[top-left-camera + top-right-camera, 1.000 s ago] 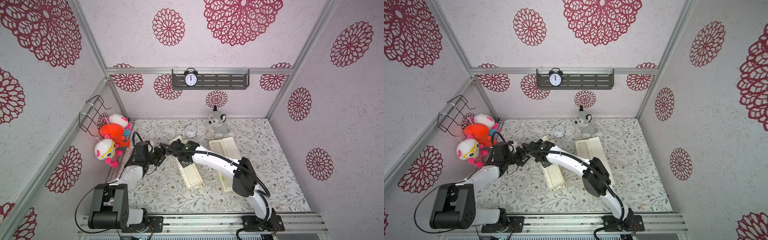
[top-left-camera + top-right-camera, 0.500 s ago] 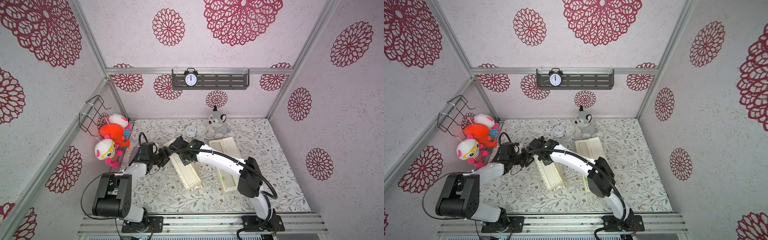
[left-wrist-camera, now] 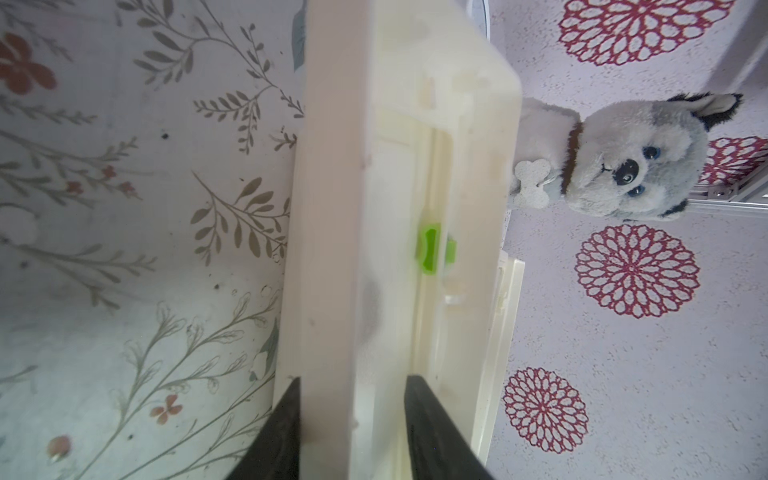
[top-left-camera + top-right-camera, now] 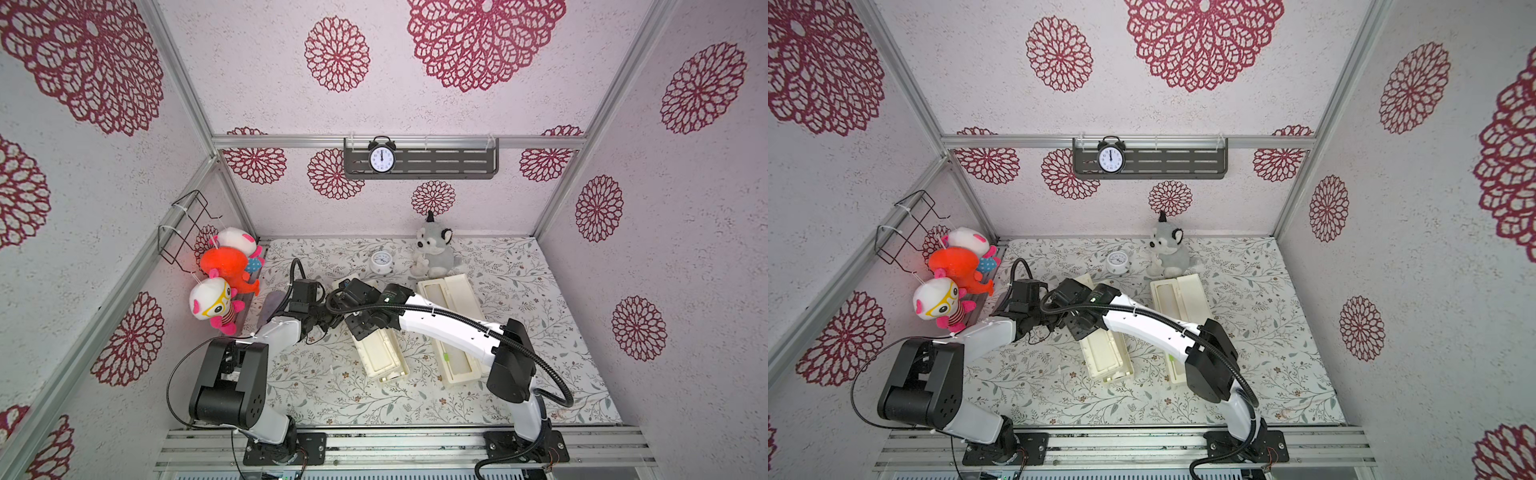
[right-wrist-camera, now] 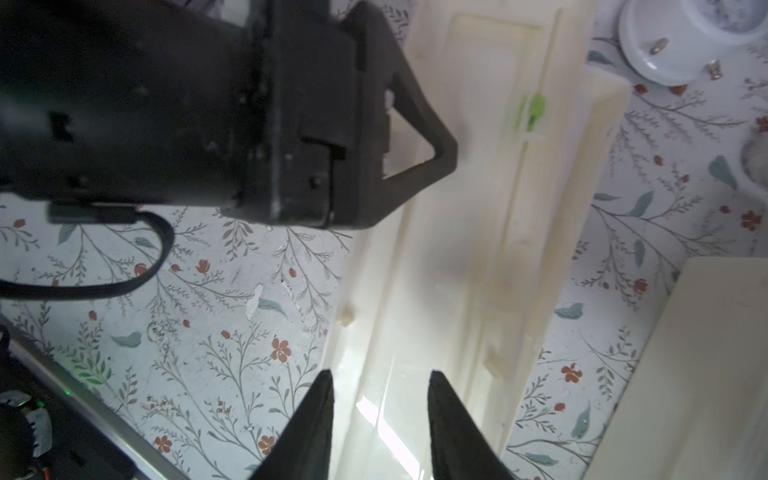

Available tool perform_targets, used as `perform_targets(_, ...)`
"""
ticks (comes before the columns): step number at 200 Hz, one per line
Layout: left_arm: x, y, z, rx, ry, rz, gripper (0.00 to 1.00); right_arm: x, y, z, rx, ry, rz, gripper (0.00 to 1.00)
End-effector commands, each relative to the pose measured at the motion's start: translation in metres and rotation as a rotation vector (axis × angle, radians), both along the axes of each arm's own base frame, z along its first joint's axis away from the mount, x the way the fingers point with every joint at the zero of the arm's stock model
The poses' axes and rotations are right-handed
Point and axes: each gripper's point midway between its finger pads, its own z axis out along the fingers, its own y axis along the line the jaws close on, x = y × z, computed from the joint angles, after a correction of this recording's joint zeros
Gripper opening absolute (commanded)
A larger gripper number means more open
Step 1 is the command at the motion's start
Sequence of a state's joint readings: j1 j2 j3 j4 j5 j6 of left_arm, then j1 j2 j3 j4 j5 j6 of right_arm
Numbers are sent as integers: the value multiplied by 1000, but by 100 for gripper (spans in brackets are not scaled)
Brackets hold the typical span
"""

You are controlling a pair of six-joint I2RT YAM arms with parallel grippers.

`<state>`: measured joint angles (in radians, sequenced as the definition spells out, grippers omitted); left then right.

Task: Put plastic wrap rolls into dispensers
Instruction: Close the lid on the plastic wrap cutting box.

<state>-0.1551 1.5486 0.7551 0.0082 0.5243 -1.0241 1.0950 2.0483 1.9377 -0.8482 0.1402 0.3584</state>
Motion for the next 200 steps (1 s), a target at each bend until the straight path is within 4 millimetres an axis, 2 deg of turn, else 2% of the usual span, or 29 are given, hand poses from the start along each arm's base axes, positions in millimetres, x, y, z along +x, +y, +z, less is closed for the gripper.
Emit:
perform_targets(1, -1, -4, 6, 21, 1, -4, 35, -7, 11, -7, 32, 43, 33, 38)
perform_targets(34, 0, -10, 8, 1, 1, -3, 32, -10, 11, -21, 15, 75, 19, 36)
perform_targets(61, -1, -11, 9, -2, 2, 4, 32, -11, -5, -40, -72, 78, -24, 33)
perform_targets(130, -2, -12, 6, -6, 7, 2, 32, -13, -26, -59, -177, 39, -80, 19)
perform_targets(162, 1, -13, 5, -17, 9, 4, 32, -20, -18, -52, -147, 47, -49, 23)
perform_targets(182, 3, -16, 7, -30, 5, 0, 29, -23, -18, -55, -165, 62, -36, 24)
perform_targets(200, 3, -17, 8, -33, 3, 2, 25, -28, -15, -58, -157, 79, -22, 29)
